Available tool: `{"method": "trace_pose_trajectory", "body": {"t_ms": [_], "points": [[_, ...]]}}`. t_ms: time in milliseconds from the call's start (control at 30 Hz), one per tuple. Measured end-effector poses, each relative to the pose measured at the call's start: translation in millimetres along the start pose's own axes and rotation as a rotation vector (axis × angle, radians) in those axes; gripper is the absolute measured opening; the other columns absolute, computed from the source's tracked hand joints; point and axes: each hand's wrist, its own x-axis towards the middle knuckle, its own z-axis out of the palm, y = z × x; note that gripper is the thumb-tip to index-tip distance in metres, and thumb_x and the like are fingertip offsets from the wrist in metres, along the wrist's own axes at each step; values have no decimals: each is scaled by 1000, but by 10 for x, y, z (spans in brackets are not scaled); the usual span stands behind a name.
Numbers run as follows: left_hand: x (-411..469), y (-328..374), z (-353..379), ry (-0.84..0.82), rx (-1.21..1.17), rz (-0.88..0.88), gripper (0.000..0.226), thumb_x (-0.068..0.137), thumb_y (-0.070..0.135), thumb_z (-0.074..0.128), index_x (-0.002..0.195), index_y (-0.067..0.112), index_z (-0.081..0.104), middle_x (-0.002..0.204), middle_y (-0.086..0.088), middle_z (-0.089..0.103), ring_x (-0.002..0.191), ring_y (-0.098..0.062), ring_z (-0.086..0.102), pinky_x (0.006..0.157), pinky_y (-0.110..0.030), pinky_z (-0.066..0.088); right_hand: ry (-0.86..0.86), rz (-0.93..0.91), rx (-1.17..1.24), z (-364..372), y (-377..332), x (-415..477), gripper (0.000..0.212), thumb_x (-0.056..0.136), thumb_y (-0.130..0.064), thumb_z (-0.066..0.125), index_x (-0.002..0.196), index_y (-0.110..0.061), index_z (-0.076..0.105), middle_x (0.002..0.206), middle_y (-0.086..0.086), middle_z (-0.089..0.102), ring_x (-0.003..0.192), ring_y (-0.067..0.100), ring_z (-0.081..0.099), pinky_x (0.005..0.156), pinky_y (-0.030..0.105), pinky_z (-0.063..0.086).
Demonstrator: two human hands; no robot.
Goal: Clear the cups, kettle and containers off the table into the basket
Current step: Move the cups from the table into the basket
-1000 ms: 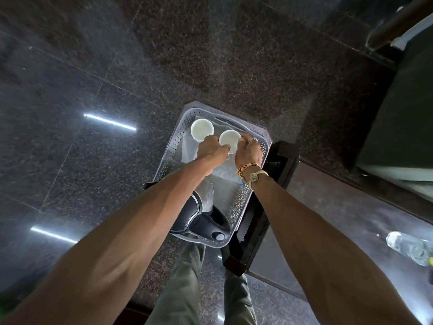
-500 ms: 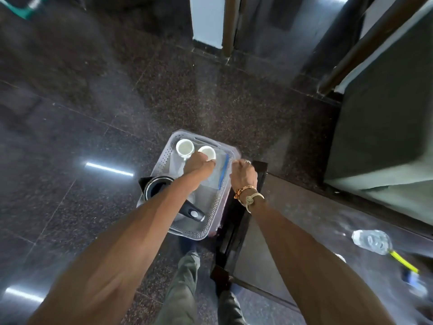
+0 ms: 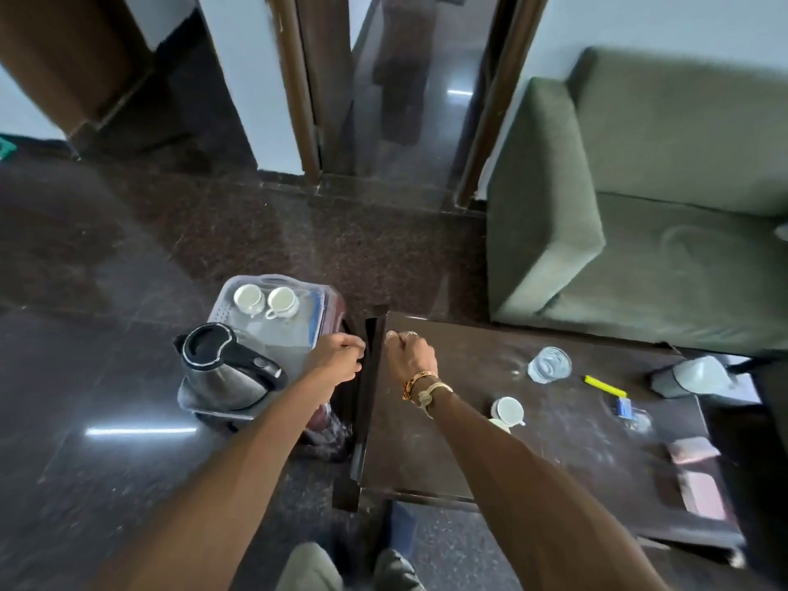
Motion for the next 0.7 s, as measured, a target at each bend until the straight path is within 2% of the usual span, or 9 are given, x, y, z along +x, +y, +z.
{"method": "trace_pose_trajectory", "body": {"t_ms": [100,233,333,400,533,600,700], "points": [[-213,91,110,-48,-9,52,15,93,9,59,85,20,65,91,-6,69,72,-16,64,76,-31,56,50,18,42,-215,98,-190,42,97,-42,41,92,-8,66,104,16,71,102,39,61,83,36,45],[-501,-8,289,-99,3,83,18,96,13,57,83,23,65,89,-4,69,73,-16,65,71,-29,55,91,39,59,-316,344,-570,39,96,-40,42,78,-11,62,99,18,71,98,41,61,77,35,42],[-735,-196,439,-140,17,71,19,95,11,58,81,22,65,86,-4,68,68,-16,63,65,-27,53,72,82,40,-286,665,-883,45,97,-43,42,90,-8,69,101,17,73,102,42,61,81,37,46],[-886,-293,559,-164,54,58,19,94,10,58,80,21,65,86,-5,68,66,-16,62,63,-27,52,70,107,41,-307,880,-1052,49,96,-47,42,90,-7,70,100,17,73,100,41,63,82,37,48],[-1178,-300,868,-243,128,84,21,94,8,56,78,20,64,84,-5,66,63,-15,60,60,-25,49,155,146,129,-471,1327,-1158,72,69,-68,30,80,-8,68,85,16,74,87,40,68,82,45,56],[-1285,-218,1071,-270,140,112,19,95,10,55,81,20,65,83,-4,66,64,-15,60,59,-25,49,222,180,187,-640,1554,-1142,72,68,-68,31,84,-9,69,85,16,74,87,40,69,82,48,57],[-1432,-121,1415,-321,170,129,14,95,14,55,90,19,67,89,-4,68,77,-19,65,68,-29,54,305,235,226,-983,1748,-1234,65,72,-64,34,88,-12,71,87,14,74,88,38,69,85,46,56]]}}
